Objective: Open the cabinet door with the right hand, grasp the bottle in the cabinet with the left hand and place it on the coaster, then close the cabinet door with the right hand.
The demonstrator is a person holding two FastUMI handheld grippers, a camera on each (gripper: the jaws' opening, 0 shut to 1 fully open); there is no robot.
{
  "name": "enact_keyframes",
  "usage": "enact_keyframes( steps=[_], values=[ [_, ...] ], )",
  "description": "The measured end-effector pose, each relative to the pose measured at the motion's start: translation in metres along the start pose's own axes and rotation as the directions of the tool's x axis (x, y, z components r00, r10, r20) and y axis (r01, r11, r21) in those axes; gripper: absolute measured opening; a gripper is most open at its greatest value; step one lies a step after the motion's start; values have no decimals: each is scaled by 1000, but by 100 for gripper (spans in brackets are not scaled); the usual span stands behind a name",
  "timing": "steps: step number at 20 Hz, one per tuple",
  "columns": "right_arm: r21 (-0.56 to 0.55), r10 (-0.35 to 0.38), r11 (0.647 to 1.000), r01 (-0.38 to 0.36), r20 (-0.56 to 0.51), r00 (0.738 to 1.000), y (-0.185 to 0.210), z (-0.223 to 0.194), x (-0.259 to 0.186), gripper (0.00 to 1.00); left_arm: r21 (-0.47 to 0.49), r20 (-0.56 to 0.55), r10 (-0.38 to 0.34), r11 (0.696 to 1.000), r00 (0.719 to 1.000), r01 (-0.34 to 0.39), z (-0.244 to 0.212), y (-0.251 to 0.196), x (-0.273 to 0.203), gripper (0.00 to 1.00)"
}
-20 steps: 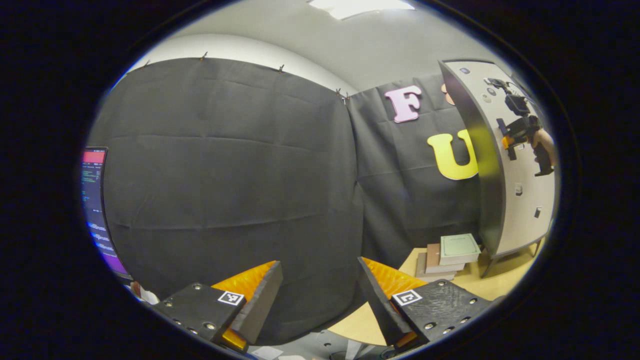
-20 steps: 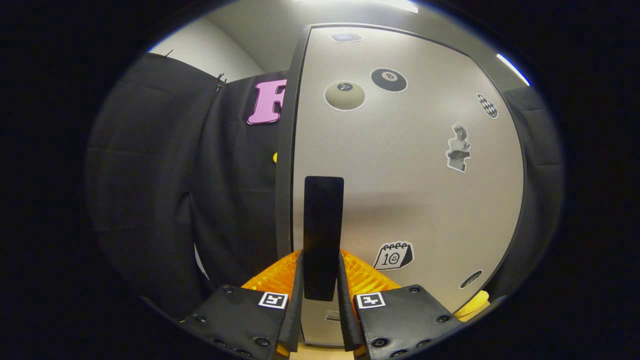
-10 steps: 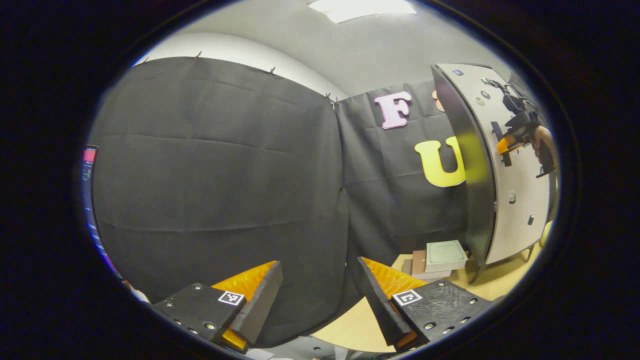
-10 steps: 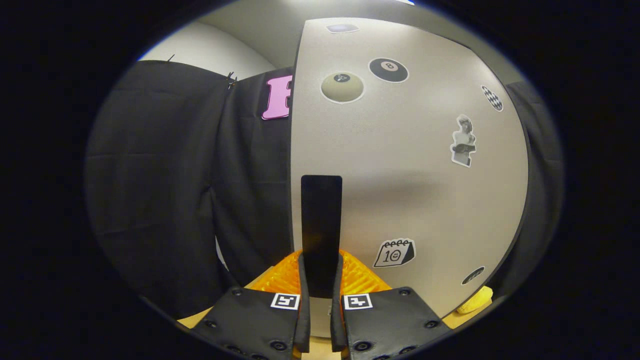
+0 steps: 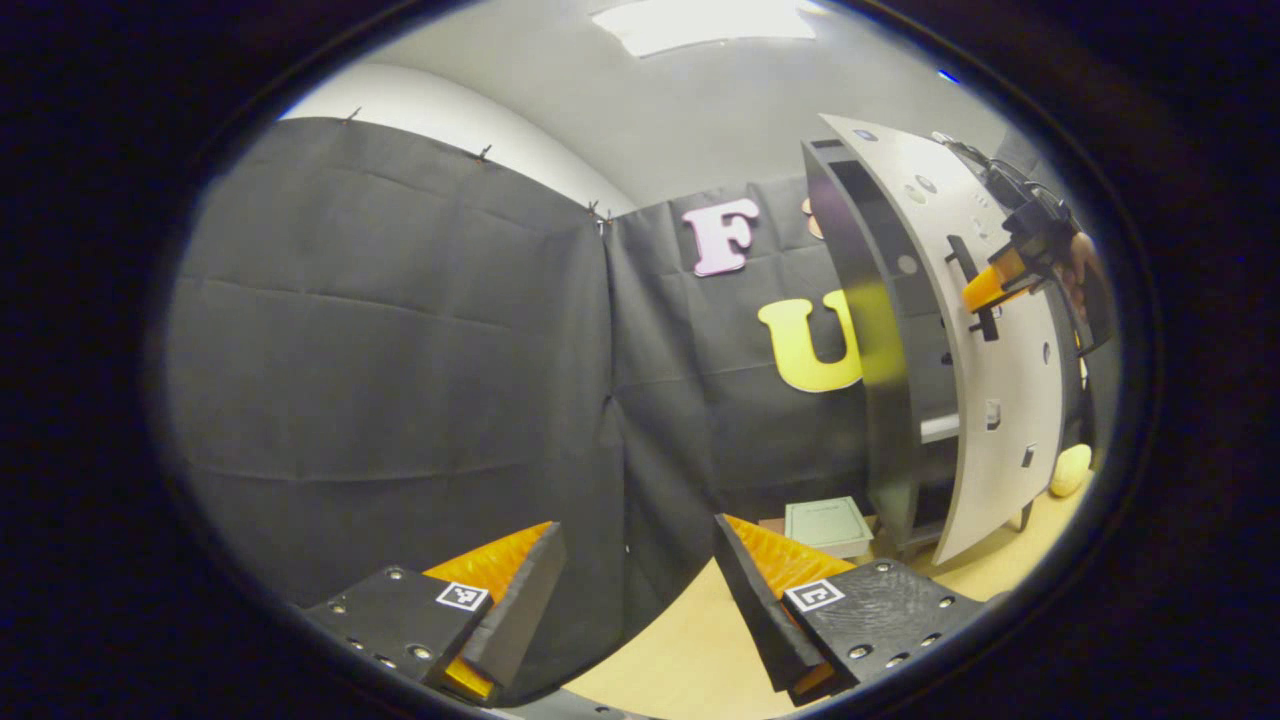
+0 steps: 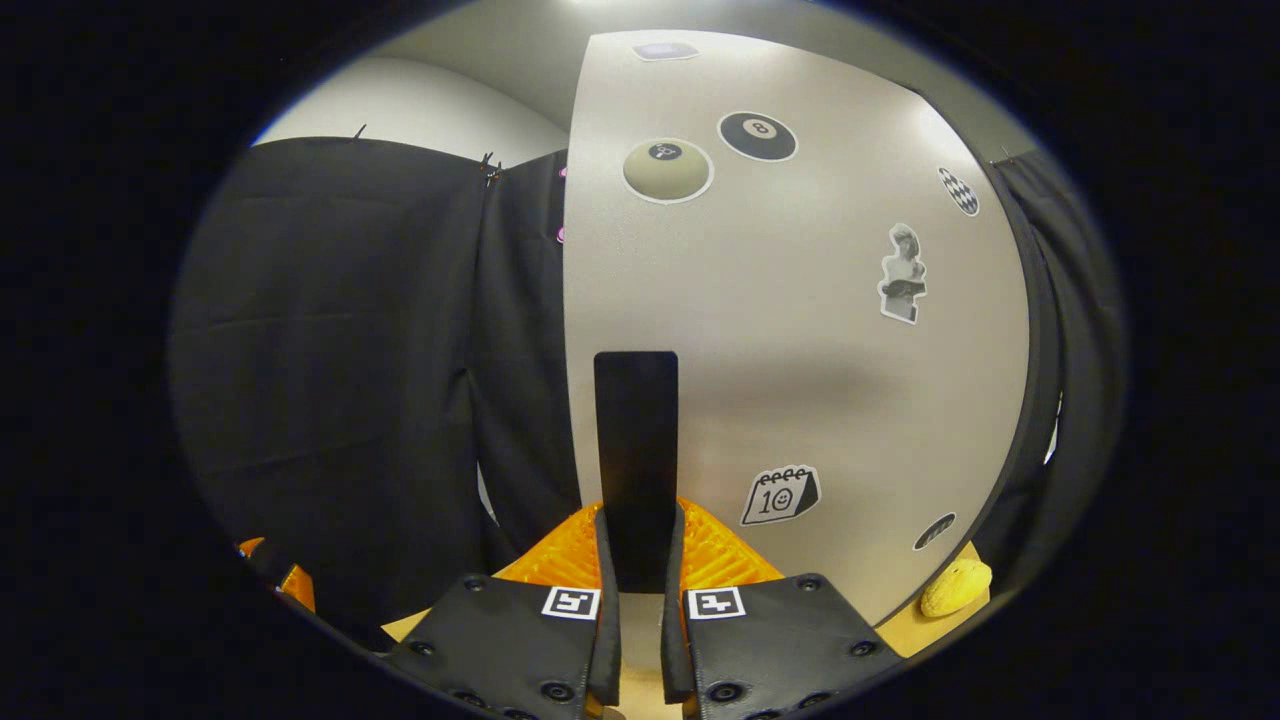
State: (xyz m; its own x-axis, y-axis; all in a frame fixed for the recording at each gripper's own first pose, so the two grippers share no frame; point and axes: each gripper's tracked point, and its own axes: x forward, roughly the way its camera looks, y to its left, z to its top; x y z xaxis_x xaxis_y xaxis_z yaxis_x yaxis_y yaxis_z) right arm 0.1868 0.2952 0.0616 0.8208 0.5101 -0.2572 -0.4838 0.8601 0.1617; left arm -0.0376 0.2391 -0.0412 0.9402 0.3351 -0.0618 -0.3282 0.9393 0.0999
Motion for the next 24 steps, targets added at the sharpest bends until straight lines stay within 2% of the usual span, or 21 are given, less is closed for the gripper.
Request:
enact_keyframes(
  steps=[11,24],
  values=[
    [27,133,991,-133,-12,991,-14,-6,-11,18,12,28,-149,989,989,148,26,-93,5,90],
    [73,325,943,-323,-6,946,-26,-9,-26,18,-4,35,-277,961,960,277,45,-216,-4,90]
  ],
)
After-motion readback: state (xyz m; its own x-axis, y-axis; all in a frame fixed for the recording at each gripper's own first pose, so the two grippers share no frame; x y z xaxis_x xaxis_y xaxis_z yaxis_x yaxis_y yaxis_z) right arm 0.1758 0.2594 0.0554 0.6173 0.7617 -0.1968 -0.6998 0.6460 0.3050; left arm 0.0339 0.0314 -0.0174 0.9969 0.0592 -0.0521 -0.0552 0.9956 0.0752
